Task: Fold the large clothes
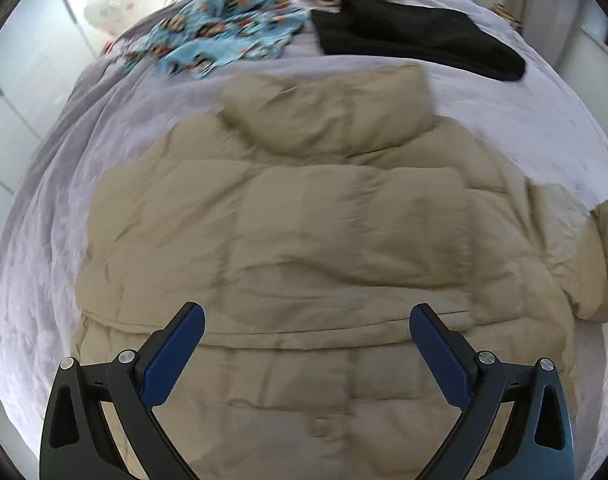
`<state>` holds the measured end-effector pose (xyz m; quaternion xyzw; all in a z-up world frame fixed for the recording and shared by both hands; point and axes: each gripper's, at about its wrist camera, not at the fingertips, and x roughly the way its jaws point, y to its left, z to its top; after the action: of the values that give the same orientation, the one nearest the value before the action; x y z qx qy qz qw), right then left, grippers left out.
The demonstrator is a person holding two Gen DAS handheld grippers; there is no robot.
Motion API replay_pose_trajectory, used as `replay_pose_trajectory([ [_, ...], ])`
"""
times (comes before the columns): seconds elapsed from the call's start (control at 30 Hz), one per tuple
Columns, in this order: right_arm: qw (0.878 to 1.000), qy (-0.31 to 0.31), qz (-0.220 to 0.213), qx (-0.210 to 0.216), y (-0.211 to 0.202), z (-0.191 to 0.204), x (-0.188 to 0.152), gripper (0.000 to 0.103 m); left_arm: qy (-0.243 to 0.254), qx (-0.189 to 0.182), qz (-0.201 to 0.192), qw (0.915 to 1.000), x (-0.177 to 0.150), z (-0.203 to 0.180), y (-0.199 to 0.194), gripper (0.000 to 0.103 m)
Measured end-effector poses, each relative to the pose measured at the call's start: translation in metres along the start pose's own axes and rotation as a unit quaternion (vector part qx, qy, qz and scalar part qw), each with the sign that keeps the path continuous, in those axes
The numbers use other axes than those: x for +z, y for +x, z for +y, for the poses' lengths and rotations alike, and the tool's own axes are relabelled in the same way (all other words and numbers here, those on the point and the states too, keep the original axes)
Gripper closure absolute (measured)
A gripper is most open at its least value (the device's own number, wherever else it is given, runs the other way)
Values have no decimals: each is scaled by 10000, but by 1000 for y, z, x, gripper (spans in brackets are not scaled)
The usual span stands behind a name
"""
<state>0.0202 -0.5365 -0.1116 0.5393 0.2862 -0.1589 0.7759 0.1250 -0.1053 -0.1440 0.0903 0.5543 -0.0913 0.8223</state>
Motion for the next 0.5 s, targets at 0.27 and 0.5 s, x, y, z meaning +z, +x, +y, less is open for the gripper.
replay_pose_trajectory([
  [0.27,9517,-2980,665,-315,82,168,-119,95,-356,-74,-115,9993,-2,70,-1,0],
  [0.5,9015,-3774,1800,-1116,169,172,-255,95,-604,-168,-240,9977,-5,122,1,0],
])
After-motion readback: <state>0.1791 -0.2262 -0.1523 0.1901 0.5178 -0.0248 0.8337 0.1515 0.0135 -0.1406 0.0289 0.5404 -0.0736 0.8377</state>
